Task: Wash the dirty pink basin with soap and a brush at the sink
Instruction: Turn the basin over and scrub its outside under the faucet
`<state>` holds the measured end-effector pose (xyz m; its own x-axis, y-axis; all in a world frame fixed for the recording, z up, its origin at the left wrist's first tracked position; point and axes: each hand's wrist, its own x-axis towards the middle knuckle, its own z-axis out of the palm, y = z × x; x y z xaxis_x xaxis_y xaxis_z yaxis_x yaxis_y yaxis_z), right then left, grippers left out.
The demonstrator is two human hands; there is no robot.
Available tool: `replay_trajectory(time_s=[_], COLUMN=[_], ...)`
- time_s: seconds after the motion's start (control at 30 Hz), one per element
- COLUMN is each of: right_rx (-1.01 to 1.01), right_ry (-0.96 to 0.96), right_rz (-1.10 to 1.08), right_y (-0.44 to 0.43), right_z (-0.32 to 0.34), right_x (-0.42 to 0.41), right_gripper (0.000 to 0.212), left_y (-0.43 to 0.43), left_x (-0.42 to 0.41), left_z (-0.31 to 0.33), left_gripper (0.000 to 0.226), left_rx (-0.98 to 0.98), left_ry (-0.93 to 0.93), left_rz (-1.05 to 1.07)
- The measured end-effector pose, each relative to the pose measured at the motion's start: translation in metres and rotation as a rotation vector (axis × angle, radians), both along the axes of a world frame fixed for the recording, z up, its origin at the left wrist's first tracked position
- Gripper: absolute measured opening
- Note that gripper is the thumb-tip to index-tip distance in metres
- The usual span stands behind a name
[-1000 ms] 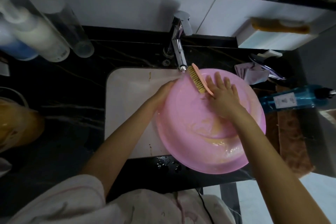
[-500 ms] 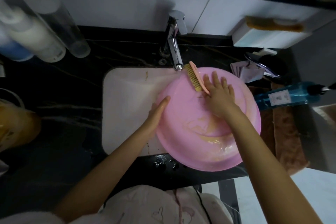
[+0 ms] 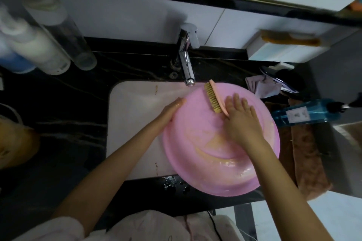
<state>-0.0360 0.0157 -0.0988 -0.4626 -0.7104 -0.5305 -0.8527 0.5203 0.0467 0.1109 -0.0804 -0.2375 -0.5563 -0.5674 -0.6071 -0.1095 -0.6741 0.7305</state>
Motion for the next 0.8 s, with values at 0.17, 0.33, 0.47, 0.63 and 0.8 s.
replay_trajectory(time_s=[0.17, 0.33, 0.47, 0.63, 0.8], right_rx=[-0.136, -0.153, -0.165, -0.135, -0.135], right_ry=[-0.076, -0.148, -0.153, -0.097, -0.118], right_rz=[0.040, 0.023, 0.007, 0.024, -0.009], right_y=[0.001, 0.005, 0.008, -0.001, -0.002], right_z=[-0.008, -0.013, -0.015, -0.019, -0.018], right_x=[-0.010, -0.020, -0.021, -0.015, -0.017], right_gripper=[0.062, 0.059, 0.059, 0.064, 0.066], left_y=[0.001, 0.001, -0.011, 0.015, 0.033], left_x=[-0.023, -0.035, -0.052, -0.023, -0.030], left_z=[-0.034, 0.032, 0.041, 0.022, 0.031], left_gripper=[0.082, 0.053, 0.034, 0.036, 0.044], left_rx=[-0.082, -0.338, -0.268, -0.076, -0.354], left_ry=[-0.098, 0.037, 0.112, -0.055, -0.040], left_rz=[-0.161, -0.153, -0.141, -0.065, -0.018])
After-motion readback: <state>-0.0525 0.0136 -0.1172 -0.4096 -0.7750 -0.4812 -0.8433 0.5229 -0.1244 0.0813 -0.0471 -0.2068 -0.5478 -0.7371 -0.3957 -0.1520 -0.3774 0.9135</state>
